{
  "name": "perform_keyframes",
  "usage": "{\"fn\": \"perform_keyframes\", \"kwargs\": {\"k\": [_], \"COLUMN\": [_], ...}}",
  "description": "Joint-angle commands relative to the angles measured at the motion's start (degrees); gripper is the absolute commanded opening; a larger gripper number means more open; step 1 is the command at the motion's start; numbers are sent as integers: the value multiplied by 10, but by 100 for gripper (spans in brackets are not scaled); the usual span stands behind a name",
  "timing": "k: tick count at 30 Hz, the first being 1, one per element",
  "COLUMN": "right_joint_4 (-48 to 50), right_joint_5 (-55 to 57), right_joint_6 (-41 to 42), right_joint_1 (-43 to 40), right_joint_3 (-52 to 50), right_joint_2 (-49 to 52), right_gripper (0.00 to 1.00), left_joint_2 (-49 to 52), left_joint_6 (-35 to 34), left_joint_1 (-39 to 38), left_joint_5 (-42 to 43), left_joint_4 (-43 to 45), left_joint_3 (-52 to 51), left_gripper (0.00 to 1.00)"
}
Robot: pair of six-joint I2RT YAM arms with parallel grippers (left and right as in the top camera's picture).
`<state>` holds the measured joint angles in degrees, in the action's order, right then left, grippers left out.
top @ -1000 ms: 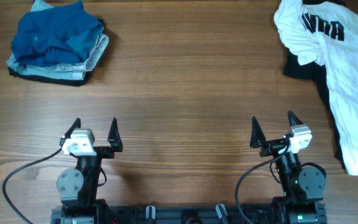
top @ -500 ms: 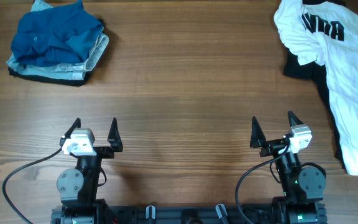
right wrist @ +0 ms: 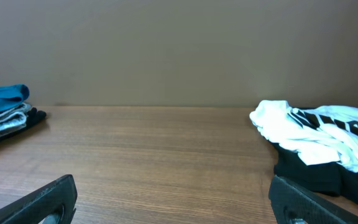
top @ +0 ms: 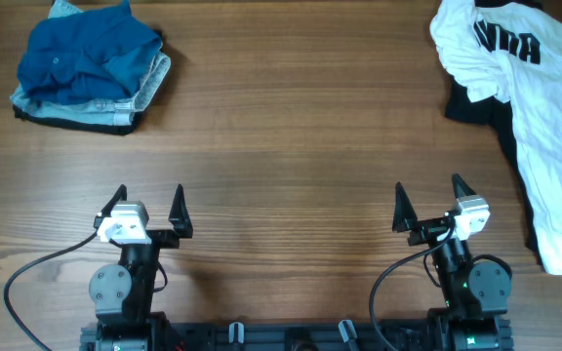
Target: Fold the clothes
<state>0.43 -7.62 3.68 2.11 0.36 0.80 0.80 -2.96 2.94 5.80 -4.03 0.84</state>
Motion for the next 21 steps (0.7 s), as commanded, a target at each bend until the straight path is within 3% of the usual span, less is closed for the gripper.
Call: {"fn": "perform_keyframes", "kwargs": {"k": [1, 21], "right_joint_4": [1, 16], "right_joint_5": [6, 18], "right_joint_6": [8, -20], "right_joint_1": [3, 3], "right_joint_3": [-1, -1], "right_joint_2": [2, 2], "right_gripper": [100, 100], "left_joint_2": [-3, -3], "left_joint_6": [-3, -3], "left_joint_1": [-4, -4], "left_joint_5": [-9, -12], "left_joint_4": [1, 1], "left_joint_3": [-5, -5], "left_gripper": [100, 100]}}
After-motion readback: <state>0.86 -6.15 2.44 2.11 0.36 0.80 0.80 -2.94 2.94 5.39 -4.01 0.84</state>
